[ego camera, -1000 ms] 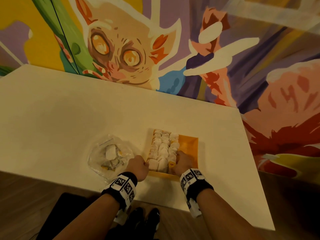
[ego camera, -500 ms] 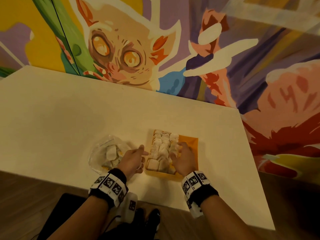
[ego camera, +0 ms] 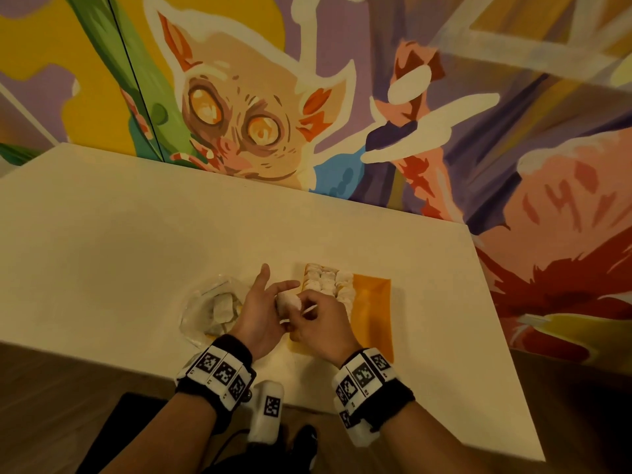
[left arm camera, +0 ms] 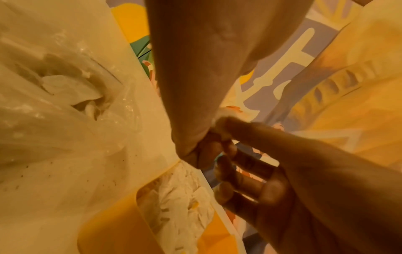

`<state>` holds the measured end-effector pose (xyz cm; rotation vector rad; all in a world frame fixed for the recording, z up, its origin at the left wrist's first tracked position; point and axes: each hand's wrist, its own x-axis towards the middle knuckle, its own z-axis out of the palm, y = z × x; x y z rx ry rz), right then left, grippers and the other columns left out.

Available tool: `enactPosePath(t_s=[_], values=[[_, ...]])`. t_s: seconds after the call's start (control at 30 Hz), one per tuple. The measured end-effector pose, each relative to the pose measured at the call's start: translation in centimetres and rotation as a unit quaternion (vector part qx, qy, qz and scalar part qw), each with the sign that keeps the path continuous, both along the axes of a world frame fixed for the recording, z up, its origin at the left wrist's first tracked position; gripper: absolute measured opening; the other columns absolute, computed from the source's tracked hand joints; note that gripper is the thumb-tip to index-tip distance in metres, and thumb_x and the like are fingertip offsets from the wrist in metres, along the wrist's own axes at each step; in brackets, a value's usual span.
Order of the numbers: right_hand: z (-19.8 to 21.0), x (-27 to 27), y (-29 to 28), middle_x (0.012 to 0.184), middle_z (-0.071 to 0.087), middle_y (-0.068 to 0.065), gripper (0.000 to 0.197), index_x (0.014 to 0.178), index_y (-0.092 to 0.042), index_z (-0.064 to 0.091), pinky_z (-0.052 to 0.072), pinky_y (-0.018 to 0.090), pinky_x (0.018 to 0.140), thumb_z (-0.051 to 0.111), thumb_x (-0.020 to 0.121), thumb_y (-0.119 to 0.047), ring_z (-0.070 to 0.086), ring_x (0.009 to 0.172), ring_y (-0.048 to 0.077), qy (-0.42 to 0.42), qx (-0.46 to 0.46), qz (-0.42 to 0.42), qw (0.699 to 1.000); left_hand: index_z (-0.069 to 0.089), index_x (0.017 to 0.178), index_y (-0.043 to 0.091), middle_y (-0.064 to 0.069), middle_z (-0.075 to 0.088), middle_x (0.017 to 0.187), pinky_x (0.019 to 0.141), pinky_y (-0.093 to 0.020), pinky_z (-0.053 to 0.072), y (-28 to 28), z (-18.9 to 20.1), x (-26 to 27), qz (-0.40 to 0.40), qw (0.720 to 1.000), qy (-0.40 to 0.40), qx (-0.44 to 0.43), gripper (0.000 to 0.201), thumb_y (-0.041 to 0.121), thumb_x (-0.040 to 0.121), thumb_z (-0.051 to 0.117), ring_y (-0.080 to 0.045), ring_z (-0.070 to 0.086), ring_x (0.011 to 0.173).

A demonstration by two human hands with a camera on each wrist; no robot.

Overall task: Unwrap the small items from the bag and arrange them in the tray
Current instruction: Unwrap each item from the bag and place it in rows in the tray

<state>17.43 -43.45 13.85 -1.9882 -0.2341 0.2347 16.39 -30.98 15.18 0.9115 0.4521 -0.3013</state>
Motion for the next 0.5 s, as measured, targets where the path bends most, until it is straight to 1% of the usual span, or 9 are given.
enactPosePath(t_s=[0.03, 0.1, 0.13, 0.2, 0.23, 0.27, 0.33, 0.4, 0.5], values=[[0.1, 0.2, -0.1, 0.081, 0.069, -0.001, 0.008, 0.088, -0.019, 0.069, 0.058, 0.039, 0.067, 0.066, 0.088, -0.027, 0.068, 0.073, 0.017, -0.009, -0.016, -0.015, 1.000, 0.060, 0.113, 0.007, -0.008, 0.067, 0.076, 0.068, -0.036, 0.048, 0.1, -0.2, -0.1, -0.006, 0.999, -0.013, 0.035, 0.062, 0.061, 0.096, 0.033, -0.020, 0.065, 0.070], [0.5, 0.6, -0.8, 0.082, 0.069, -0.006, 0.010, 0.087, -0.021, 0.071, 0.056, 0.031, 0.068, 0.064, 0.089, -0.028, 0.064, 0.075, 0.010, -0.043, -0.056, -0.029, 0.997, 0.064, 0.112, 0.014, -0.008, 0.066, 0.095, 0.068, -0.033, 0.046, 0.2, -0.1, -0.3, -0.027, 0.988, -0.052, 0.142, 0.046, 0.052, 0.093, 0.045, -0.020, 0.061, 0.083], [0.5, 0.9, -1.2, 0.081, 0.069, -0.007, 0.011, 0.086, -0.021, 0.072, 0.055, 0.028, 0.068, 0.064, 0.090, -0.028, 0.063, 0.075, 0.008, -0.066, -0.068, -0.028, 0.995, 0.066, 0.111, 0.019, -0.006, 0.066, 0.103, 0.072, -0.031, 0.045, 0.3, -0.1, -0.3, -0.040, 0.974, -0.076, 0.209, 0.036, 0.045, 0.090, 0.052, -0.019, 0.060, 0.091], [0.8, 1.4, -1.8, 0.080, 0.070, -0.010, 0.012, 0.085, -0.024, 0.074, 0.052, 0.020, 0.067, 0.065, 0.090, -0.031, 0.062, 0.075, 0.003, -0.089, -0.081, -0.009, 0.993, 0.068, 0.112, 0.023, 0.005, 0.065, 0.107, 0.077, -0.021, 0.044, 0.7, -0.5, -0.2, -0.061, 0.933, -0.137, 0.328, 0.022, 0.029, 0.091, 0.062, -0.012, 0.058, 0.101], [0.9, 1.6, -2.1, 0.079, 0.070, -0.012, 0.013, 0.086, -0.025, 0.074, 0.049, 0.014, 0.065, 0.065, 0.090, -0.034, 0.062, 0.074, 0.001, -0.088, -0.087, 0.002, 0.992, 0.069, 0.111, 0.023, 0.011, 0.066, 0.107, 0.078, -0.017, 0.044, 0.8, -0.8, -0.1, -0.072, 0.909, -0.170, 0.374, 0.019, 0.025, 0.092, 0.064, -0.009, 0.058, 0.102], [1.2, 1.8, -2.3, 0.079, 0.070, -0.012, 0.015, 0.086, -0.026, 0.075, 0.046, 0.010, 0.064, 0.066, 0.090, -0.037, 0.061, 0.073, -0.001, -0.084, -0.095, 0.012, 0.992, 0.071, 0.108, 0.024, 0.014, 0.067, 0.106, 0.079, -0.016, 0.044, 0.8, -1.0, 0.1, -0.081, 0.886, -0.194, 0.413, 0.017, 0.026, 0.092, 0.064, -0.007, 0.059, 0.101], [1.6, 2.0, -2.8, 0.081, 0.071, -0.011, 0.012, 0.087, -0.024, 0.074, 0.043, 0.007, 0.062, 0.067, 0.090, -0.032, 0.059, 0.070, -0.002, -0.084, -0.100, 0.016, 0.991, 0.074, 0.094, 0.030, 0.015, 0.071, 0.096, 0.079, -0.024, 0.050, 0.8, -1.4, 0.4, -0.077, 0.855, -0.217, 0.465, 0.009, 0.026, 0.090, 0.067, -0.011, 0.063, 0.093], [1.7, 2.2, -3.2, 0.084, 0.071, -0.010, 0.005, 0.088, -0.023, 0.073, 0.045, 0.009, 0.066, 0.069, 0.089, -0.023, 0.060, 0.074, -0.002, -0.086, -0.067, -0.011, 0.994, 0.072, 0.079, 0.036, 0.015, 0.072, 0.083, 0.078, -0.029, 0.052, 0.8, -1.5, 0.7, -0.060, 0.840, -0.227, 0.489, 0.021, 0.018, 0.089, 0.069, -0.013, 0.065, 0.083], [1.2, 2.1, -3.6, 0.085, 0.069, -0.013, 0.006, 0.086, -0.025, 0.071, 0.047, 0.011, 0.070, 0.068, 0.089, -0.020, 0.062, 0.080, -0.002, -0.065, -0.010, -0.056, 0.996, 0.069, 0.073, 0.038, 0.016, 0.071, 0.075, 0.074, -0.024, 0.050, 0.5, -1.3, 0.9, -0.061, 0.839, -0.238, 0.486, 0.024, 0.018, 0.087, 0.071, -0.004, 0.064, 0.074]])
